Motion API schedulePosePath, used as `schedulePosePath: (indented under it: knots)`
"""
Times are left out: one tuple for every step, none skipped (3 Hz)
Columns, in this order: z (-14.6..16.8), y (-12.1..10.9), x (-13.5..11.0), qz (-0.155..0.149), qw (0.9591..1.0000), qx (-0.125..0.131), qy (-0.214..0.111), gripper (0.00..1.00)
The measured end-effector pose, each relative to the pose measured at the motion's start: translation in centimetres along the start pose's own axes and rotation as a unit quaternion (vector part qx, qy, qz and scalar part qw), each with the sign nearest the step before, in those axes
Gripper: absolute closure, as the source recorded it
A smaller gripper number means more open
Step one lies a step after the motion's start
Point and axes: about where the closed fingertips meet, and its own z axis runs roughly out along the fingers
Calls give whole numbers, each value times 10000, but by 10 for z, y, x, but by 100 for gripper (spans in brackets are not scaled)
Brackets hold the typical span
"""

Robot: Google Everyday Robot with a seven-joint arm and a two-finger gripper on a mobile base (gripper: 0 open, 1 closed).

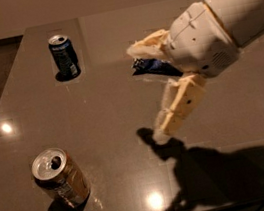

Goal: Knock orange can over

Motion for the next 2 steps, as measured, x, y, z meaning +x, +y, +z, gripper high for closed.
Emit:
schedulePosePath:
  knots:
    - [41,25,-44,-230,9978,-318,-539,0]
    - [86,47,-71,-370,9959,-559,-611,0]
